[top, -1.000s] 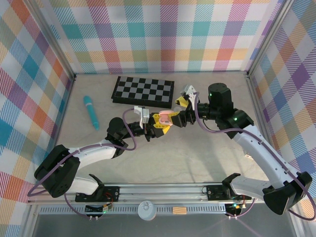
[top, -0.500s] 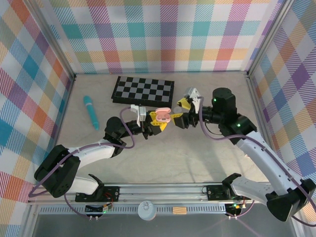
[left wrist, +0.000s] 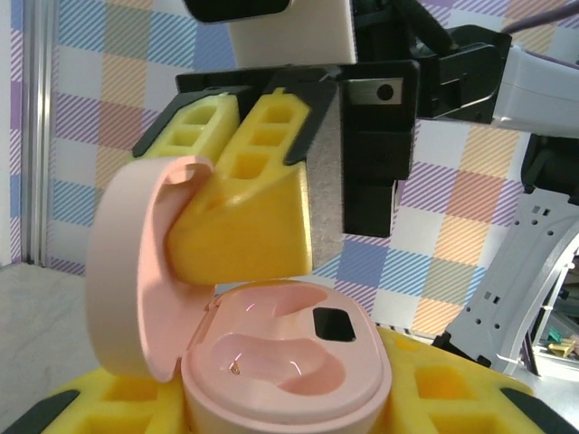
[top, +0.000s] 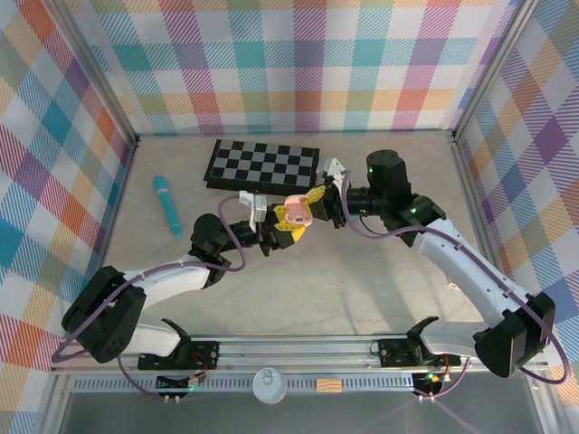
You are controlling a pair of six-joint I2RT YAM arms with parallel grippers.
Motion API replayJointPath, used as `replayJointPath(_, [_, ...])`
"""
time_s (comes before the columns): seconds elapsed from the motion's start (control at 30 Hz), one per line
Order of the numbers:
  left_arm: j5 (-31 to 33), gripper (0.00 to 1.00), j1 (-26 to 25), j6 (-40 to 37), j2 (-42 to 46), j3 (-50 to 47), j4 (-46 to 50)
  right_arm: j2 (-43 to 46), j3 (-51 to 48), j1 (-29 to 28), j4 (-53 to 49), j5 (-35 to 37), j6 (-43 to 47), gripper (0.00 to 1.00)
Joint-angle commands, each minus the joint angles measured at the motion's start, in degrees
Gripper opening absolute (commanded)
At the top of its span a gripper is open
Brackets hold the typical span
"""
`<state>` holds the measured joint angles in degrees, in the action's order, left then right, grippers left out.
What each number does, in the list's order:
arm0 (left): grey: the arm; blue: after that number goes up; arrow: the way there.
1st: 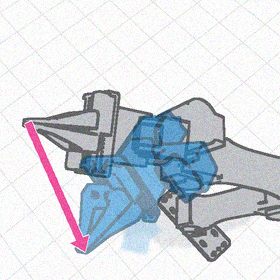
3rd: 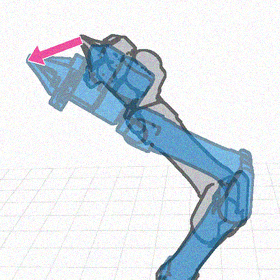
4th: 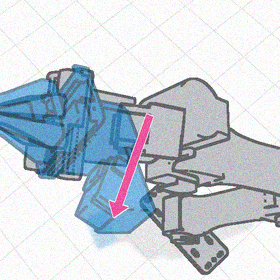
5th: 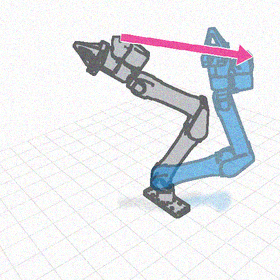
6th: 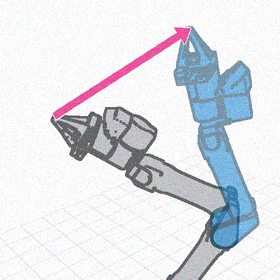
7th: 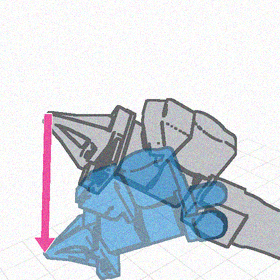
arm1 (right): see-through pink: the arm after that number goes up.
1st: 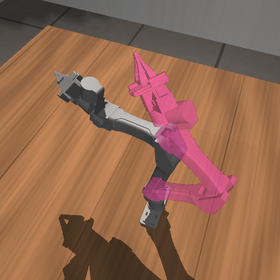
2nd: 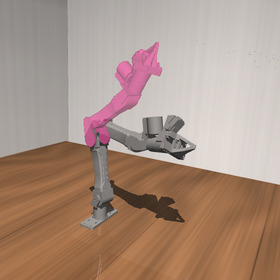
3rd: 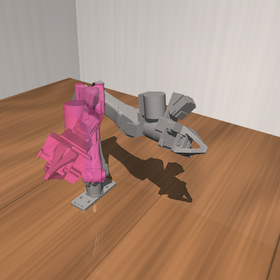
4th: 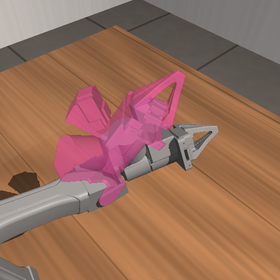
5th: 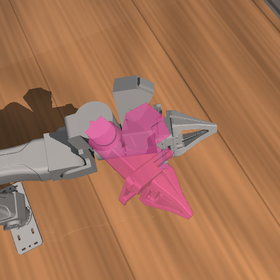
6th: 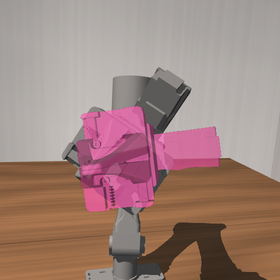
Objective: Insert the wireless bluetooth earbuds into the charging case
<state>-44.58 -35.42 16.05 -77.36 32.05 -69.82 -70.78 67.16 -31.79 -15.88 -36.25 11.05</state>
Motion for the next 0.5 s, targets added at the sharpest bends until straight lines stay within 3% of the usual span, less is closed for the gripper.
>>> replayJointPath(0.0, [-1.66, 0.32, 0.35, 0.56, 1.11, -0.48, -3.9, 0.39, 1.76, -0.09, 0.77, -4.08, 1.26, 0.04])
replayJointPath(0.03, [-1.56, 0.32, 0.35, 0.49, 1.07, -0.54, -3.96, 0.69, 1.67, -0.11, 0.56, -4.64, 1.34, 0.0])
replayJointPath(0.27, [-1.1, 0.35, 0.37, 0.34, 0.38, 0.03, -3.92, 3.03, 0.66, -0.2, 1.4, -3.62, 0.45, 0.0])
replayJointPath(0.4, [-0.52, 0.53, 0.37, 0.16, 0.23, -0.23, -4.01, 3.69, -0.25, -0.2, 3.29, -0.57, -1.0, 0.0])
replayJointPath(0.47, [-0.34, 0.57, 0.44, 0.1, 0.32, -0.2, -3.92, 3.93, -0.6, -0.2, 3.74, 0.62, -1.19, 0.0])
